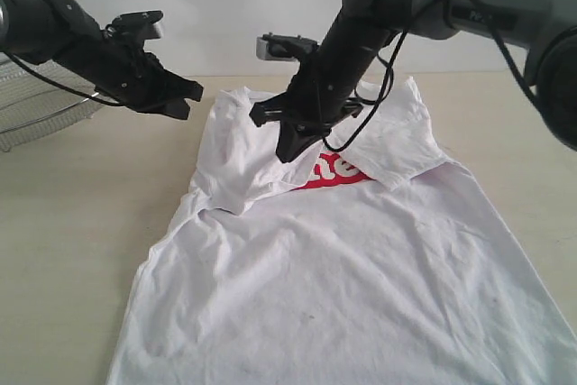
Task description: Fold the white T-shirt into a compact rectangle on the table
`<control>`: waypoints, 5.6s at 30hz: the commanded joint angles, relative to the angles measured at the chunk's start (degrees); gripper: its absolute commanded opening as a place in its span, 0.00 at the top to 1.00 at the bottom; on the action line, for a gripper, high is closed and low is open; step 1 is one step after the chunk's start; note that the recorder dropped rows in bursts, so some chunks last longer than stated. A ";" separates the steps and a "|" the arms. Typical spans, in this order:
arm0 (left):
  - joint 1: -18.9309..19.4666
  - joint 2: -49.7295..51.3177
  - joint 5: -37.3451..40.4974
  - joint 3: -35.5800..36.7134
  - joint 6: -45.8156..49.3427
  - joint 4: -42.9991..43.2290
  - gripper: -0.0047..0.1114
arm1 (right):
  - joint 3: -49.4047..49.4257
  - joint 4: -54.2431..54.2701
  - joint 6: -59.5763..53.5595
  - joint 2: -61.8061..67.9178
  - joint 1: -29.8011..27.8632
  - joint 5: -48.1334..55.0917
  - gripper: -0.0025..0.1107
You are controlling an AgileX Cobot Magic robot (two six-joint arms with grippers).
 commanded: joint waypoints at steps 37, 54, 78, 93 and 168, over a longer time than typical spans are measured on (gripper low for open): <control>-1.80 0.81 0.02 -0.23 0.41 -0.03 0.92 | 0.83 -11.45 24.07 3.79 2.92 -11.72 0.81; -1.80 0.81 -0.48 -0.23 0.41 -0.03 0.92 | 0.83 -17.28 24.06 -2.10 2.92 -3.38 0.98; -4.11 0.34 2.85 -0.36 13.92 -7.83 0.92 | 0.83 -33.47 17.87 -3.81 0.04 -2.36 0.98; -5.38 8.52 -6.50 -11.20 13.43 -7.00 0.92 | 0.83 -22.03 11.59 -3.81 -2.77 0.87 0.98; -3.82 18.73 -3.42 -19.89 61.57 -11.64 0.92 | 9.67 -12.16 3.13 1.15 -2.77 4.75 0.98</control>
